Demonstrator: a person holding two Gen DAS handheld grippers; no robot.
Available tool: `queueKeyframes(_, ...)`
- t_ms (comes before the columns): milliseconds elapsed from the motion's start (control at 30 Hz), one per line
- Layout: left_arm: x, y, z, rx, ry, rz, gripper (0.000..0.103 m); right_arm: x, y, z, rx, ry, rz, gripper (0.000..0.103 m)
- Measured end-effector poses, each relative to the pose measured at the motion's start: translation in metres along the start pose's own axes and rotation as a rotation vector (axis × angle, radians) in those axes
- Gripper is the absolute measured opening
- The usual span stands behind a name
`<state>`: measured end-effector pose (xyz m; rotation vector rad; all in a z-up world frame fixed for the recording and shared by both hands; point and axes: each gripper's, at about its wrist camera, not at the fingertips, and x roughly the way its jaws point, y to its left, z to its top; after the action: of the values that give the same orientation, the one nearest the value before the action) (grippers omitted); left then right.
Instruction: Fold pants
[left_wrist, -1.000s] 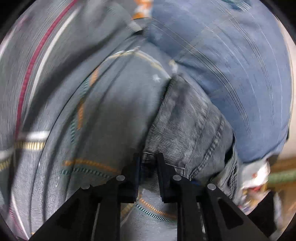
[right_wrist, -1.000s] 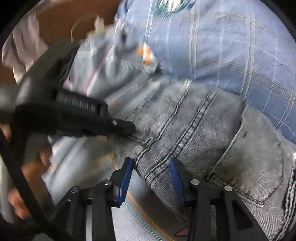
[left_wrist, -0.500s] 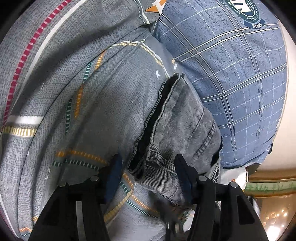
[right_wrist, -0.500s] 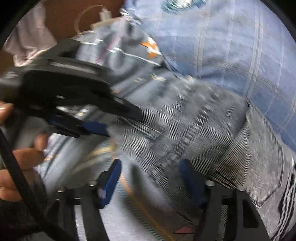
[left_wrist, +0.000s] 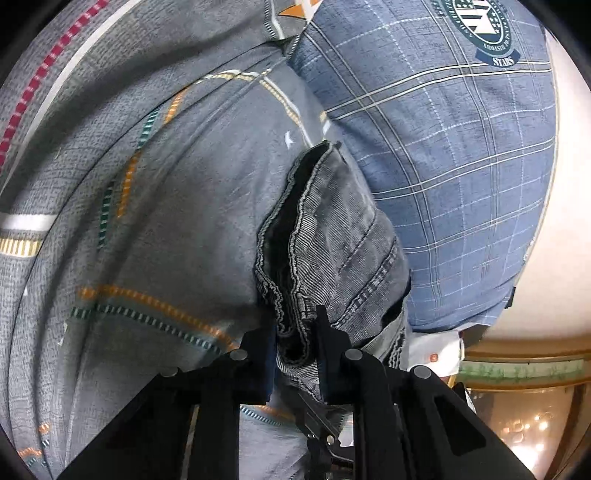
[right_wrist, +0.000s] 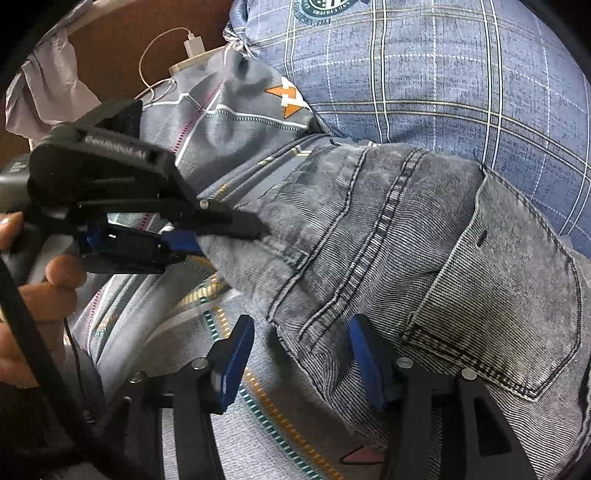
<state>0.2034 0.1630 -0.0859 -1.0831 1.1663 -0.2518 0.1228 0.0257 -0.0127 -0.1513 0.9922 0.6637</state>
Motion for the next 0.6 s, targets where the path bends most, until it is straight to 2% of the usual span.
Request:
queueKeyframes(33,0.001,0.002,0.001,-0.009,-0.006,0.008,0.025,-0.004,0.001,0.001,0.001,-0.009,0.016,0.057)
queueKeyframes(100,0.008,0.01,0.005,-0.05,0.001,0.024,0.028,-0.007,0.005,0.004,-0.001,-0.026,0.023,0.057)
queueKeyframes(133,0.011,0.013,0.006,-0.068,0.001,0.028,0.027,-0.008,0.008,0.006,-0.007,-0.035,0.012,0.057)
queueKeyframes(167,0.011,0.015,0.007,-0.073,-0.003,0.025,0.015,-0.007,0.011,0.009,-0.018,-0.037,0.001,0.057)
queueKeyframes(233,0.004,0.005,0.006,-0.03,-0.029,-0.006,0.014,-0.002,0.018,0.014,-0.04,-0.019,-0.019,0.057)
queueKeyframes(333,-0.011,-0.022,-0.003,0.078,-0.056,-0.106,0.013,0.001,0.026,0.016,-0.075,-0.024,-0.06,0.059)
queueKeyframes(467,-0.009,-0.039,-0.008,0.138,-0.046,-0.16,0.013,-0.01,0.027,0.019,-0.062,-0.102,-0.086,0.059)
queueKeyframes(533,-0.007,-0.043,-0.009,0.136,-0.035,-0.19,0.013,-0.008,0.025,0.021,-0.053,-0.107,-0.123,0.042)
queueKeyframes(600,-0.003,-0.052,-0.01,0.178,-0.04,-0.165,0.013,-0.007,0.021,0.021,-0.023,-0.111,-0.129,0.03)
